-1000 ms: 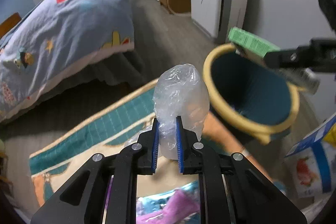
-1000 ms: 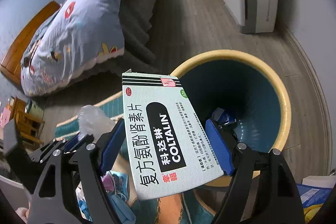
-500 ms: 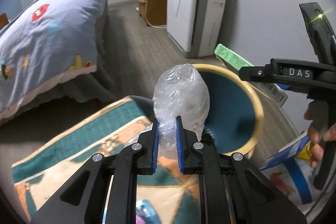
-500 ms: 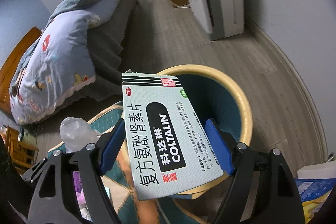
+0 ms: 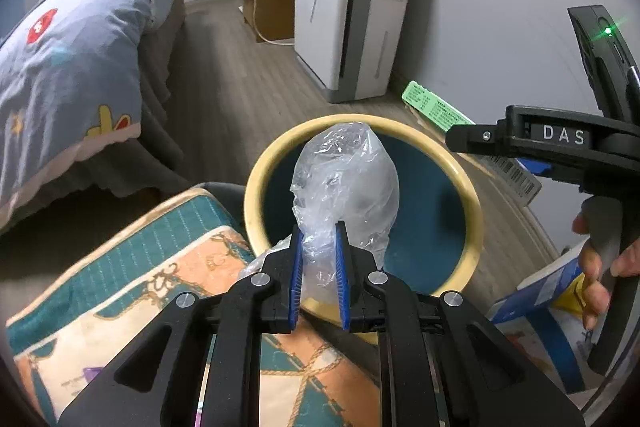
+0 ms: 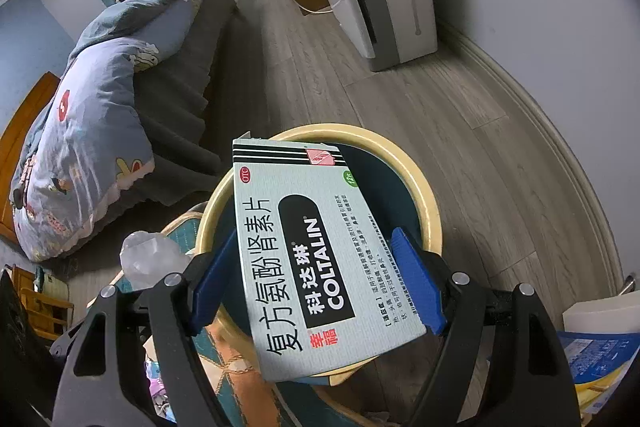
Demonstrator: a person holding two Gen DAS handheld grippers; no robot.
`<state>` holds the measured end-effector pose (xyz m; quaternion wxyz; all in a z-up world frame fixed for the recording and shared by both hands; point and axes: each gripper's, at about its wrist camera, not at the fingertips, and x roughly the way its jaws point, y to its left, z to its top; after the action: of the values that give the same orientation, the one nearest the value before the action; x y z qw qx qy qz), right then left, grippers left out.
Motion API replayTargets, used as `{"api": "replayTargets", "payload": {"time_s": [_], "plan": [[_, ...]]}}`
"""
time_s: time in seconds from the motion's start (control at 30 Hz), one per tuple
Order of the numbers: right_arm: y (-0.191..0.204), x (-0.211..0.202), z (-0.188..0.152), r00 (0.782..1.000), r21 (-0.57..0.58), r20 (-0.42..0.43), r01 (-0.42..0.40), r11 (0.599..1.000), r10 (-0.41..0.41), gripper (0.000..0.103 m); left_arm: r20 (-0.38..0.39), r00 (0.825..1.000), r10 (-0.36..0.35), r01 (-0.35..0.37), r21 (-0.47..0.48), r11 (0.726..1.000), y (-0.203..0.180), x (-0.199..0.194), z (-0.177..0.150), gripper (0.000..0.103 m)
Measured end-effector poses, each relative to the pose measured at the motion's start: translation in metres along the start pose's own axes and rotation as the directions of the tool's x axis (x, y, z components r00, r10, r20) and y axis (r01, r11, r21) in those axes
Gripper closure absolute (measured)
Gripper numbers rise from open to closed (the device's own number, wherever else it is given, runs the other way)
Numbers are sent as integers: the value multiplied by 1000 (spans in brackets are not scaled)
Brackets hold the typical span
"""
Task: Collect trash
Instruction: 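Carry the box and plastic wrap over the bin and release both, then move both tools back over the remaining trash on the cushion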
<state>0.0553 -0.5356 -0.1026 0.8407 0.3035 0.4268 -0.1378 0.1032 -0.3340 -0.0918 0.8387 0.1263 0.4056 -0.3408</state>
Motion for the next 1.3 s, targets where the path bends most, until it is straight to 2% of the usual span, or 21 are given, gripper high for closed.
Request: {"api": "replayTargets", "payload": {"time_s": [0.37, 0.43, 0.5, 0.57, 0.77, 0.87, 0.97, 1.07, 1.17, 1.3], "plan": [[0, 8, -2, 1000, -1, -24, 10, 1000, -10, 27, -19, 1000, -16, 16, 4, 1000, -15, 15, -1, 85], [0, 9, -2, 1000, 5, -26, -9, 1000, 9, 26, -10, 1000, -21, 21, -5, 1000, -17, 15, -2, 76], [1, 9, -3, 999, 10, -26, -23, 1000, 23, 24, -3, 1000, -14, 14, -9, 1000, -16, 14, -3, 55], [0, 9, -3, 999, 8, -24, -30, 1000, 30, 19, 12, 1000, -9, 9, -13, 1000, -14, 11, -3, 46], [6, 5, -3, 1000, -21, -15, -12, 1000, 11, 7, 21, 1000, 18, -17, -32, 999, -5, 3, -4, 25], [13, 2, -4, 1000, -56, -10, 12, 998, -13, 6, 29, 999, 43, -42, -39, 998, 2, -8, -5, 19], [23, -6, -7, 999, -102, 2, 40, 994, -40, 6, 41, 996, 77, -74, -56, 996, 10, -32, -6, 15], [36, -18, -16, 1000, -124, 11, 24, 992, -23, 6, 55, 994, 94, -91, -66, 994, 21, -67, -8, 13], [52, -27, -24, 1000, -158, 9, 9, 987, -7, 6, 82, 984, 160, -156, -53, 986, 33, -111, -12, 12], [83, -45, -40, 1000, -232, 25, 5, 973, 0, 6, 93, 977, 194, -181, -132, 975, 63, -162, -27, 9]]}}
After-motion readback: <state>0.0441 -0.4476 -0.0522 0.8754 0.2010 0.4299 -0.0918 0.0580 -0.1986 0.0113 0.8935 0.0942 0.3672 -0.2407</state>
